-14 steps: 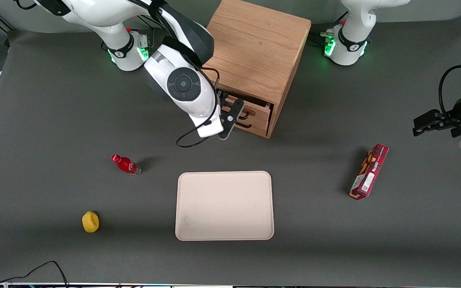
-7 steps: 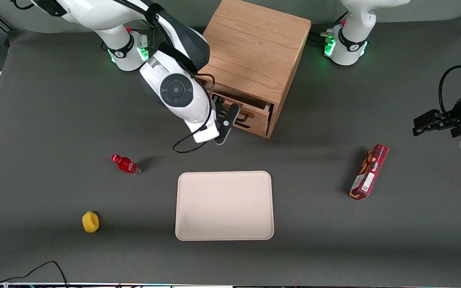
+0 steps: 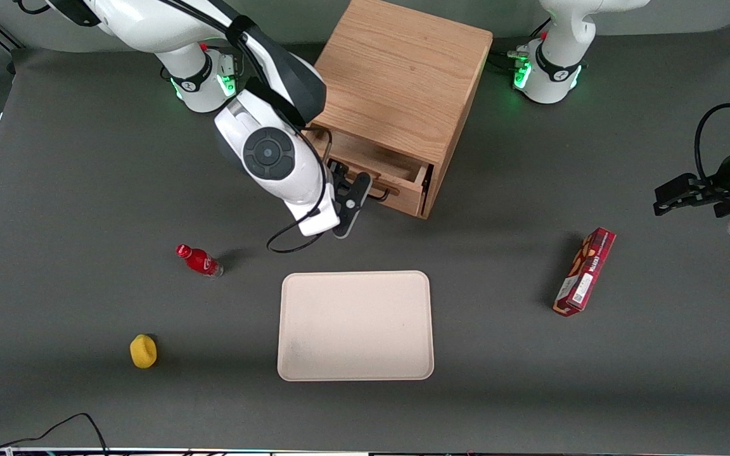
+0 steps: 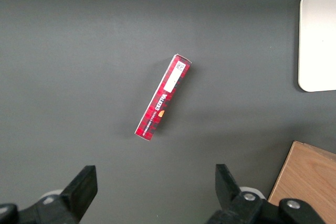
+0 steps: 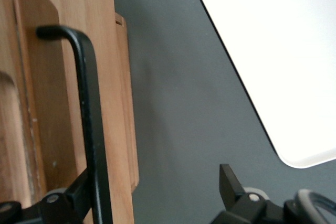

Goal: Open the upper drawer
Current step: 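Pull the upper drawer outward by its handle with the right gripper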

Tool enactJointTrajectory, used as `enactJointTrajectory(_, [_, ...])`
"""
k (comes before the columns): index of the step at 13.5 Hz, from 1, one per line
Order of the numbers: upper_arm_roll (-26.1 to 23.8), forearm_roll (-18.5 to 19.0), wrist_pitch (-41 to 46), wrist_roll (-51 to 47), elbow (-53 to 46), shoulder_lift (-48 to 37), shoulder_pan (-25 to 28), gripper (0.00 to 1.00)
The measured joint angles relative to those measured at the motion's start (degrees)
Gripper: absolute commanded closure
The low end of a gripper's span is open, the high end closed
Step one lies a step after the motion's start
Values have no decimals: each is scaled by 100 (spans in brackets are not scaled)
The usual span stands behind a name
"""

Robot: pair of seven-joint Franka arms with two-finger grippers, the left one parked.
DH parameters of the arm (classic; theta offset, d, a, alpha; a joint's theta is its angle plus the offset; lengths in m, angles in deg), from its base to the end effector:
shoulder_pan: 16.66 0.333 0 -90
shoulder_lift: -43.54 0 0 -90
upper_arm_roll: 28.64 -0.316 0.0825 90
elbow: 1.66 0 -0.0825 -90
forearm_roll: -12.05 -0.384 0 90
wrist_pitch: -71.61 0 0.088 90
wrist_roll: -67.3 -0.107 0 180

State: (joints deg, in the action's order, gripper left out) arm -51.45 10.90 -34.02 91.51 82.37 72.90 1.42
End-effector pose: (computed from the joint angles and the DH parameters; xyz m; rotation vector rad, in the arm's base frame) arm 0.5432 0.4142 0.3958 -2.5116 -1.5275 0.1869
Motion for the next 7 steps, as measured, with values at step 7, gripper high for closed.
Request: enactJointTrajectory(7, [386, -121, -122, 478, 4, 43, -14, 0])
